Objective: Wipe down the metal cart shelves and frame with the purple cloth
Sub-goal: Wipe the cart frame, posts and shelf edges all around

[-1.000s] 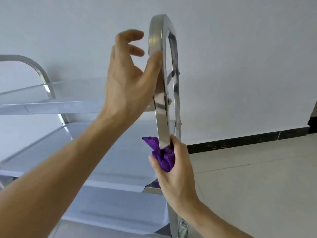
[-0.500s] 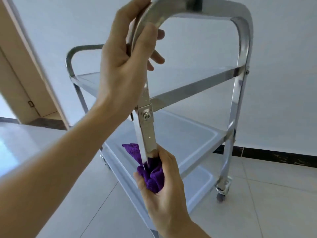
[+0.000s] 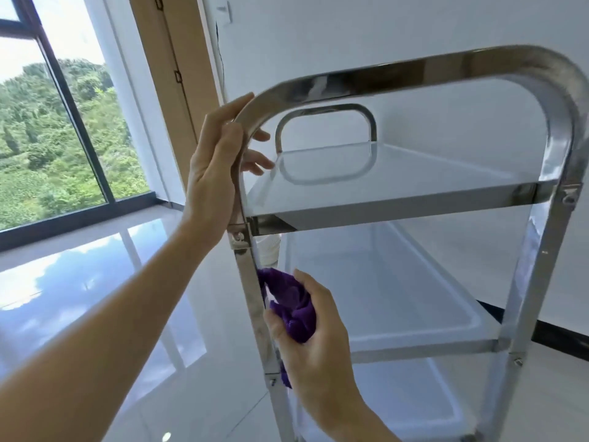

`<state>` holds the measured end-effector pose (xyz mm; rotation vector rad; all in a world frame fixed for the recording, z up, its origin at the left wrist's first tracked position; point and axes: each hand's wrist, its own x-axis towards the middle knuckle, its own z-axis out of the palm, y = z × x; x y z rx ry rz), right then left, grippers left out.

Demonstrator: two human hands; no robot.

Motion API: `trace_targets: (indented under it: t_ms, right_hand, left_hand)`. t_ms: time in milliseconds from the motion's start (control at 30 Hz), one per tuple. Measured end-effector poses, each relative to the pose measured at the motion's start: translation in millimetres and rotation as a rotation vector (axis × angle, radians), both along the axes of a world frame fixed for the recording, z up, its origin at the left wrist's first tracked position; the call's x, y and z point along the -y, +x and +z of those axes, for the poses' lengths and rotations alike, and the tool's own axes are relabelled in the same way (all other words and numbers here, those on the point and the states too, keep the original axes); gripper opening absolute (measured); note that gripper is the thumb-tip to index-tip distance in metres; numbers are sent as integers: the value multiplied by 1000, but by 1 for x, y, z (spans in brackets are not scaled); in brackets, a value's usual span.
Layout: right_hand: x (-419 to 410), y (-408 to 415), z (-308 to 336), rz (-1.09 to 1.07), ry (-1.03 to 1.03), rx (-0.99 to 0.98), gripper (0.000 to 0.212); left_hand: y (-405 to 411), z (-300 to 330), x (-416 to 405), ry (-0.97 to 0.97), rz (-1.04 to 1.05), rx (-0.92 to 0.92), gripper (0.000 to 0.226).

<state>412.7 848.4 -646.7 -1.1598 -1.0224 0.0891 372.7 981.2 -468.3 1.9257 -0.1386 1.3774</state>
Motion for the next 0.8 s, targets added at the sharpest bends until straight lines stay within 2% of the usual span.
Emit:
trace_targets:
  t_ms: [67, 133, 300, 367, 433, 467, 567, 600, 633, 733, 800]
  right_hand:
    - [3, 0, 14, 0, 57, -11, 51]
    - [7, 1, 38, -71, 111, 63, 49]
    - [8, 14, 114, -387, 355, 489, 46]
    - [1, 27, 135, -516, 388, 676, 41]
    - [-9, 44, 142, -652, 273, 877, 40]
    - [-15, 53, 140, -686, 123, 968, 44]
    - [-27, 70, 129, -671, -636, 1224, 83]
    - [-30, 74, 128, -644, -771, 1270, 93]
    - [-32, 76, 129, -596, -796, 1253, 96]
    - [-32, 85, 145, -438, -640, 908, 91]
    - [-34, 90, 148, -479, -685, 935, 91]
  left_hand:
    - [-8, -3, -19, -2, 14, 5, 39]
    - [-16, -3, -34, 0, 29, 4, 37]
    - [-26, -3, -66, -4, 5, -4, 35]
    - [-27, -4, -75, -10, -7, -5, 35]
    - [-25, -6, -82, -4, -16, 4, 35]
    - [-25, -6, -84, -2, -24, 16, 35]
    - [-28, -5, -83, -8, -4, 33, 31]
    - [-30, -3, -81, -5, 29, 25, 28]
    - [-31, 0, -80, 1, 77, 19, 25]
    - [-28, 18, -73, 38, 250, 35, 16]
    - [-23, 32, -64, 98, 336, -15, 20]
